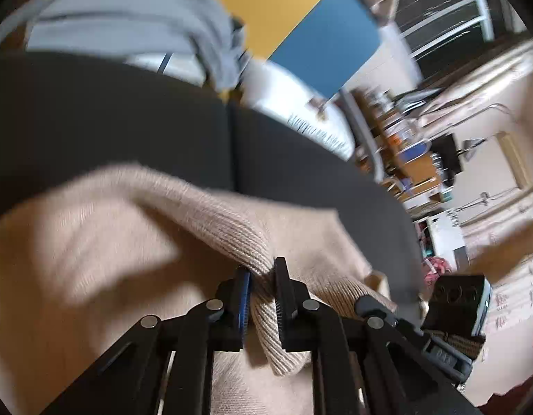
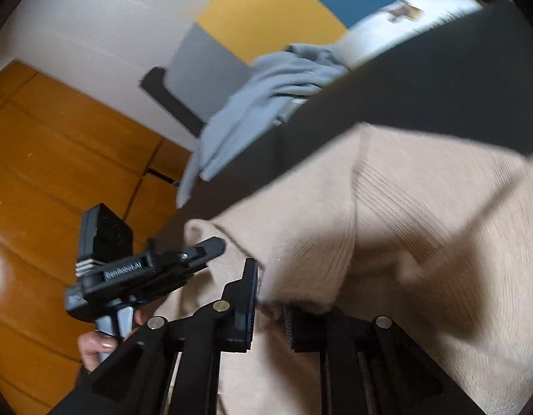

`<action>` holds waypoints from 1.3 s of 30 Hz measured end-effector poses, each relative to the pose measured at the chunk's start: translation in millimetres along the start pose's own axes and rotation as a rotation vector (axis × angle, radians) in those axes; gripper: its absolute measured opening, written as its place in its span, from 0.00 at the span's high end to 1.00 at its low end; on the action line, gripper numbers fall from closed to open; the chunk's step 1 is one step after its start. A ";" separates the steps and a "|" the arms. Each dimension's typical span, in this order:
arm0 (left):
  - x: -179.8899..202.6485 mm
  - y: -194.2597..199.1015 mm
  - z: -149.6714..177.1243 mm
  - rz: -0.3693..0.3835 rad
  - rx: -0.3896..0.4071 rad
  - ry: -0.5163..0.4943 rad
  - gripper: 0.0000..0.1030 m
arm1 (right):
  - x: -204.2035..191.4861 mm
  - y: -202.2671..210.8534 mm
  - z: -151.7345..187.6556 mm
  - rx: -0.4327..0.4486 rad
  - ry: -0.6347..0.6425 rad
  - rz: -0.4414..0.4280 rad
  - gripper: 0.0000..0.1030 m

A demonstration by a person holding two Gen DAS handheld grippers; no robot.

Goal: Fold clothes

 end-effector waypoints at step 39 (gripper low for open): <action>-101.0 -7.9 -43.1 -0.520 0.109 -0.145 0.64 | 11.5 -139.7 -66.7 -0.136 0.611 0.535 0.02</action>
Point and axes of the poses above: each gripper's, at about its wrist camera, not at the fingertips, and y roughly against the way its jaws point, x to its right, z to its underside, the point moved 6 cm from there along -y, roughly the way its jaws point, and after that the axes turned 2 degrees about -y, right-handed, at the moved point
